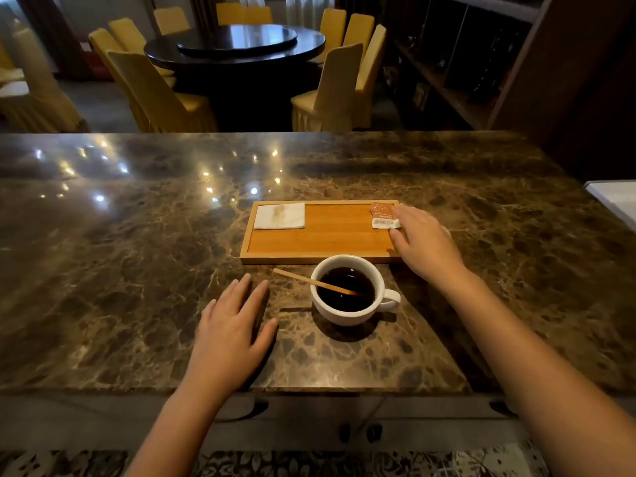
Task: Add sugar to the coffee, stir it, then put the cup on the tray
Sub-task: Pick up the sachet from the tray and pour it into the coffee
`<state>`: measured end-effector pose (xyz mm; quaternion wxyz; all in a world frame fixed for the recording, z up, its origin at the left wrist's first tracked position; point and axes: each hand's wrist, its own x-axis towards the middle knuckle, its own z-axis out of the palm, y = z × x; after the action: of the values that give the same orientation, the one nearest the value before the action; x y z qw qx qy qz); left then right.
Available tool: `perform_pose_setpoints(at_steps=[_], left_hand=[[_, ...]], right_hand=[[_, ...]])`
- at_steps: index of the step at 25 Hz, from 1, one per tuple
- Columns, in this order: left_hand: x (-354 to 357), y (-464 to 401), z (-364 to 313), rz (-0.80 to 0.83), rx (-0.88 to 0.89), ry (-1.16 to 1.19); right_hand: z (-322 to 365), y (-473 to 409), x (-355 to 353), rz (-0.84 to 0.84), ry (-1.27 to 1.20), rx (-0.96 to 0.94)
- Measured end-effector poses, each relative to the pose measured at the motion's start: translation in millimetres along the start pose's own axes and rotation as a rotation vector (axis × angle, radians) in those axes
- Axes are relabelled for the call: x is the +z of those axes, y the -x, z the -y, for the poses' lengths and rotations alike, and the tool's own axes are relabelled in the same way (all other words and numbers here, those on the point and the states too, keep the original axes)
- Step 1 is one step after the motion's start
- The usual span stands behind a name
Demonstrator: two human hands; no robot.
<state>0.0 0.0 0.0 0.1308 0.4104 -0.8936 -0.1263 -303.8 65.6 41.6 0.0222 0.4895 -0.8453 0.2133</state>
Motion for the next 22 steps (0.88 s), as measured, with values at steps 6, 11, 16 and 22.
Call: perform_pose_setpoints(at_steps=[6, 11, 16, 22], left_hand=[[8.1, 3.3, 2.1, -0.040, -0.003, -0.001], [6.4, 3.6, 1.6, -0.054, -0.007, 0.012], [5.0, 4.3, 0.9, -0.051, -0.018, 0.016], [5.5, 4.1, 2.3, -0.059, -0.012, 0.004]], right_hand=[[5.0, -23.7, 14.6, 0.096, 0.084, -0.017], [1.4, -19.6, 20.0, -0.021, -0.030, -0.022], [-10.6, -22.8, 20.2, 0.005, -0.014, 0.101], [-12.9, -23.7, 19.6, 0.034, -0.147, 0.222]])
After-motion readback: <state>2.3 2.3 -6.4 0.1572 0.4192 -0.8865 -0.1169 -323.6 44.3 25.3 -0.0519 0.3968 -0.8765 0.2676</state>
